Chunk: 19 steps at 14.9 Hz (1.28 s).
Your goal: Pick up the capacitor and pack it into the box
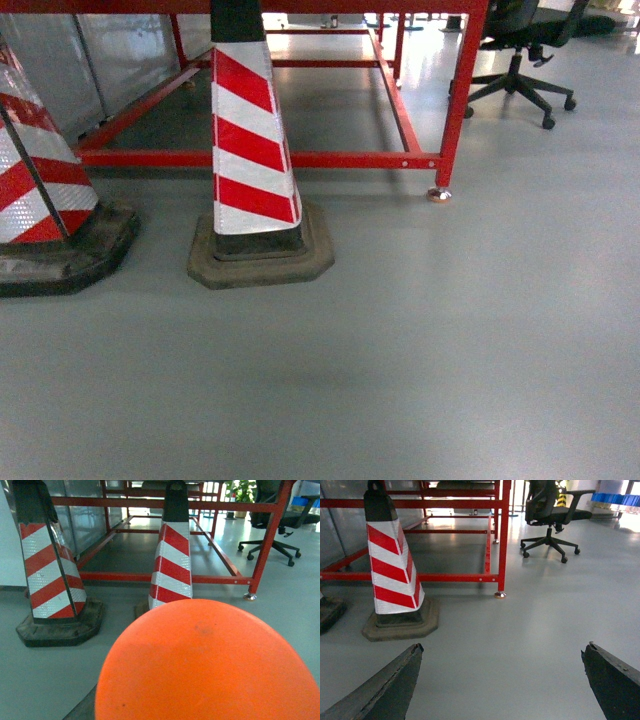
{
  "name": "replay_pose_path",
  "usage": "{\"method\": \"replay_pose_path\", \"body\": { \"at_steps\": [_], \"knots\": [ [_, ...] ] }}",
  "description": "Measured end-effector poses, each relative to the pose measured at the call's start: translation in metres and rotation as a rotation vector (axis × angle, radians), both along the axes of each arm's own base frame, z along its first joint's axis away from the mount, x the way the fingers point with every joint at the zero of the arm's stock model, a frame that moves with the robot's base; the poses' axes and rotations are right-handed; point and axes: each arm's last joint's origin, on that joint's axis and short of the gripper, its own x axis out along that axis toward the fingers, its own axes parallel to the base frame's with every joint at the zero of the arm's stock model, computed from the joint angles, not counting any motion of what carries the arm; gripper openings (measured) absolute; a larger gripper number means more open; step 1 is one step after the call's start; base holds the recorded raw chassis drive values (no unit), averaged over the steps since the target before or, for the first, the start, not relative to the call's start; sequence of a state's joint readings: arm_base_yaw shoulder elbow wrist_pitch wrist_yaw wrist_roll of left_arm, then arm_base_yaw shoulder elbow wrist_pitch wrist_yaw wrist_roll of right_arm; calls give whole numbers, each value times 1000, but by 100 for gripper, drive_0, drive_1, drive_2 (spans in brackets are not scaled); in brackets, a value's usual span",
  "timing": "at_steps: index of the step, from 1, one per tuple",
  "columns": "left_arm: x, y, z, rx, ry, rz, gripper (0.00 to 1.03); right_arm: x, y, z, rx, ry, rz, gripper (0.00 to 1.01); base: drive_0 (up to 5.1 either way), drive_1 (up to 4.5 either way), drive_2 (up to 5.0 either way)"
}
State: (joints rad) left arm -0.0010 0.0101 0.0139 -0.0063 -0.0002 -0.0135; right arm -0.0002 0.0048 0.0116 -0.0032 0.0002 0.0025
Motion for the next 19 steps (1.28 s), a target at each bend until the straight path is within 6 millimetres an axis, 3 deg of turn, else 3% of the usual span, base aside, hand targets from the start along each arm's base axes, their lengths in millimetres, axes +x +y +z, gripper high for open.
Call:
{"method": "replay_pose_path", "body": {
  "at_steps": [5,8,19],
  "knots": [
    [0,0,0,1,0,2,43,0,0,-1,0,7,0,98,-492,249,249],
    [0,0,0,3,1,3,43,0,0,0,0,1,3,98,0,0,0],
    [0,0,0,3,0,1,43,0,0,0,0,1,1,98,7,401,-387]
  ]
}}
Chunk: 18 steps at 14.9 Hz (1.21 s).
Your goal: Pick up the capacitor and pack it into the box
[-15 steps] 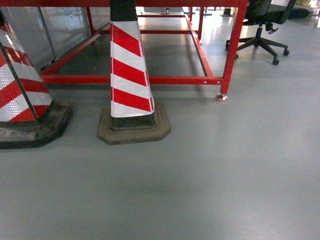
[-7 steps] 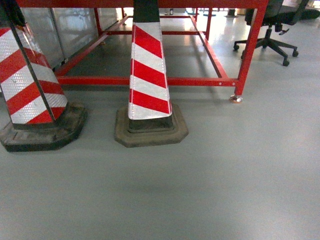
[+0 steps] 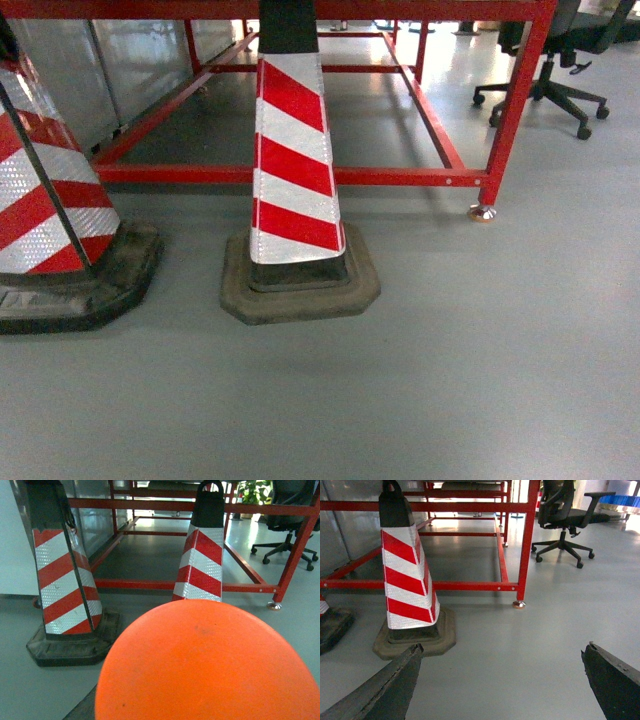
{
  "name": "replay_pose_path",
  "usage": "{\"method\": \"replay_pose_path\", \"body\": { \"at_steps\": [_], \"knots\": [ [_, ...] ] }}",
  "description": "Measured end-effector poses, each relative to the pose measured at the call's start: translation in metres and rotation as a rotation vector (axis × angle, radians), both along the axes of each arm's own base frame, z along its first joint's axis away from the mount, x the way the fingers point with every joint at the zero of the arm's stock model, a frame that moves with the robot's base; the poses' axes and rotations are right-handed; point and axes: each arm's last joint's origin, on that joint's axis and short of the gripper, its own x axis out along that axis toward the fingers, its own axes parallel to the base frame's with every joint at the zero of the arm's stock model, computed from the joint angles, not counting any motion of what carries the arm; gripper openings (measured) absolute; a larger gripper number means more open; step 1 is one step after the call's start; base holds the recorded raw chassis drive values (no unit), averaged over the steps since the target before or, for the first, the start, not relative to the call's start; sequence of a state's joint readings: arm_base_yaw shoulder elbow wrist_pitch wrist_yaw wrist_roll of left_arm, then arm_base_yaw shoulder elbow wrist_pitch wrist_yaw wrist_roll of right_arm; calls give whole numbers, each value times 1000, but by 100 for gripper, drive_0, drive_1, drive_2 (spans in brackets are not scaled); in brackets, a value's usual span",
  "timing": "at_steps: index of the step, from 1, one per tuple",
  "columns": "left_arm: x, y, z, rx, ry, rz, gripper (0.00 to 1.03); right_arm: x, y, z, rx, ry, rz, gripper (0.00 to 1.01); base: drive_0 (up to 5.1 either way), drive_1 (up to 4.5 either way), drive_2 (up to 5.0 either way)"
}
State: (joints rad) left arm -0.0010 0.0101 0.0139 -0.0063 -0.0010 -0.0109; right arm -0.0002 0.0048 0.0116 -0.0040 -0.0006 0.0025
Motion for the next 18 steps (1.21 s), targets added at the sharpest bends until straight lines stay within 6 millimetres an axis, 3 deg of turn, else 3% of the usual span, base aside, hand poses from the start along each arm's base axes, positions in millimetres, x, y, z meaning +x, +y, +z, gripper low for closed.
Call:
{"method": "replay_pose_path", "body": {
  "at_steps": [8,18],
  "knots": [
    [0,0,0,0,0,0,43,0,0,0,0,1,0,98,-1,394,-397],
    [0,0,0,0,1,0,43,0,0,0,0,2,0,98,0,0,0]
  ]
}}
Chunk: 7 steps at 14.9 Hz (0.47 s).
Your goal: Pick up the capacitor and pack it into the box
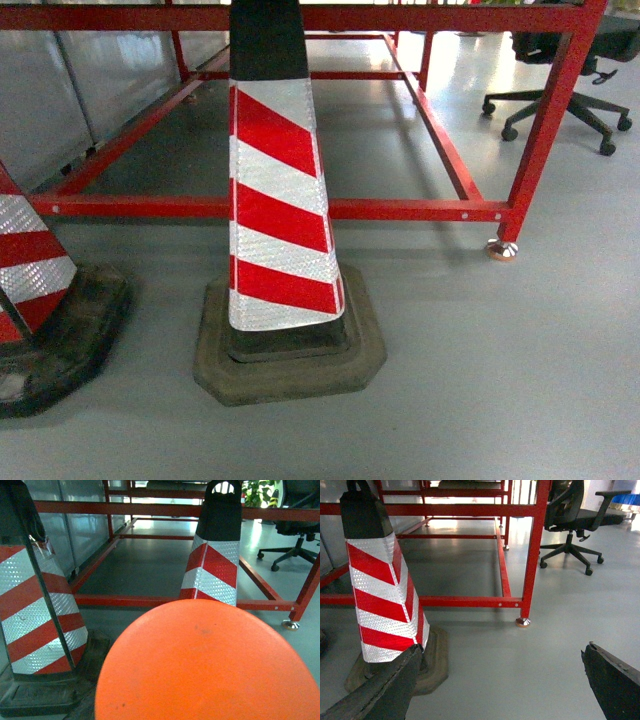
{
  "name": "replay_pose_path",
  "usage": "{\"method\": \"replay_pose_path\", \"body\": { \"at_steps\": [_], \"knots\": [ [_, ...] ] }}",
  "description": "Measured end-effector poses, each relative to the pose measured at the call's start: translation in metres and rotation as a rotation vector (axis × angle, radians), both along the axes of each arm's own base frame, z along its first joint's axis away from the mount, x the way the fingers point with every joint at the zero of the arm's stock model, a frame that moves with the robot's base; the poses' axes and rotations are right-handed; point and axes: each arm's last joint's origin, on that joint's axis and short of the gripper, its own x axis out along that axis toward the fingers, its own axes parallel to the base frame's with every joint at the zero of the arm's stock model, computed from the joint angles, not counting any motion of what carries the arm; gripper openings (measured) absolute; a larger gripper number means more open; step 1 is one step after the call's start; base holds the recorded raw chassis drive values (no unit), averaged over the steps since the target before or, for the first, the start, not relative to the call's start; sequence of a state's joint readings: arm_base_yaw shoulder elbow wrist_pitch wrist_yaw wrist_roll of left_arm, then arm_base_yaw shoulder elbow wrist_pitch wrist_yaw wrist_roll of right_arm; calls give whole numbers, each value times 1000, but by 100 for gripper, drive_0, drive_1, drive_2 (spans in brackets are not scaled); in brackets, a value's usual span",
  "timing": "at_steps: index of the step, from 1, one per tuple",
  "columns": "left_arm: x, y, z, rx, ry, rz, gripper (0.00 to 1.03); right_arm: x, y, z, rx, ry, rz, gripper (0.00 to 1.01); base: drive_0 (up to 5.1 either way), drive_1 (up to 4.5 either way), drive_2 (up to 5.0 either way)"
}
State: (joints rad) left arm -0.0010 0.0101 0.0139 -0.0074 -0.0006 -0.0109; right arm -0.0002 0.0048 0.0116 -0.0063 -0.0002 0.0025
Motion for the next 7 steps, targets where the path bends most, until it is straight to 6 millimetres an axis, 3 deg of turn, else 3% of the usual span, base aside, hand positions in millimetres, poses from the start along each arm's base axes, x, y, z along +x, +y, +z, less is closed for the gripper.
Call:
{"method": "replay_pose_path", "body": {
  "at_steps": [7],
  "knots": [
    [0,0,0,1,0,0,43,0,0,0,0,-2,-1,98,0,0,0]
  ]
}}
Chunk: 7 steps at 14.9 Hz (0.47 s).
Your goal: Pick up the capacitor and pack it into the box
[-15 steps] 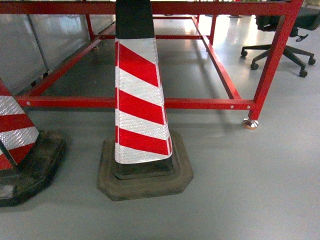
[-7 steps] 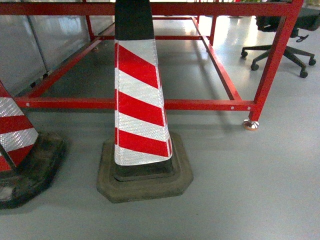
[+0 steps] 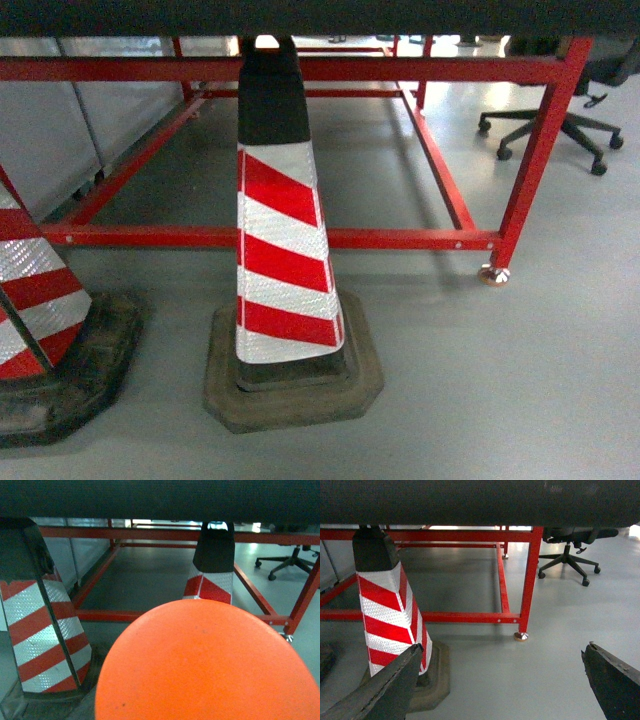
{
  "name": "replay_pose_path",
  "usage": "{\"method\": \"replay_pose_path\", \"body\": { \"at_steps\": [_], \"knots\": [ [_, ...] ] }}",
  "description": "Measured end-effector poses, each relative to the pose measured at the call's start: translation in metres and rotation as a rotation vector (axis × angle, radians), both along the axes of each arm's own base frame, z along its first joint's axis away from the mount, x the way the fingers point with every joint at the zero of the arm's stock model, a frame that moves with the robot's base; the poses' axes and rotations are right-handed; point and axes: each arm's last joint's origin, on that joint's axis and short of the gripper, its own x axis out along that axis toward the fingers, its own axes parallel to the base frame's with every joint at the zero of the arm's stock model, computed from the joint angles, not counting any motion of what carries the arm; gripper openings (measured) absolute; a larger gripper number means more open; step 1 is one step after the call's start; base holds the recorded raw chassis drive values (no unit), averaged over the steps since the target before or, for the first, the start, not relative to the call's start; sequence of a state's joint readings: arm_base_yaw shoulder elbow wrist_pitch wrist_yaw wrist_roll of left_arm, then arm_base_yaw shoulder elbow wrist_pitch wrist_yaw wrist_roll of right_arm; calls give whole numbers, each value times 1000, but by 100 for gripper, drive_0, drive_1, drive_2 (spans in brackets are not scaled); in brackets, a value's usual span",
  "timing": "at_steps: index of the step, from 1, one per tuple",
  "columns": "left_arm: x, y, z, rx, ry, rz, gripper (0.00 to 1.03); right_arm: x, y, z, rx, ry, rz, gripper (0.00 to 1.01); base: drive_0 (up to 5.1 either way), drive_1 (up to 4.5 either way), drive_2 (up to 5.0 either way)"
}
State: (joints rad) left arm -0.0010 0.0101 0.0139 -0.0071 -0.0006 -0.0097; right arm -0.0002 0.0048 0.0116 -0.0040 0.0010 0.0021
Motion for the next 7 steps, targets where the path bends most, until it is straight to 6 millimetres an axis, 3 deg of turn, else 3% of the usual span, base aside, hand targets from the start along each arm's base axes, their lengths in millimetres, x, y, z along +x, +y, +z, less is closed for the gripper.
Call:
{"method": "replay_pose_path", "body": {
  "at_steps": [7],
  "knots": [
    [0,0,0,8,0,0,43,0,0,0,0,2,2,98,0,0,0]
  ]
}}
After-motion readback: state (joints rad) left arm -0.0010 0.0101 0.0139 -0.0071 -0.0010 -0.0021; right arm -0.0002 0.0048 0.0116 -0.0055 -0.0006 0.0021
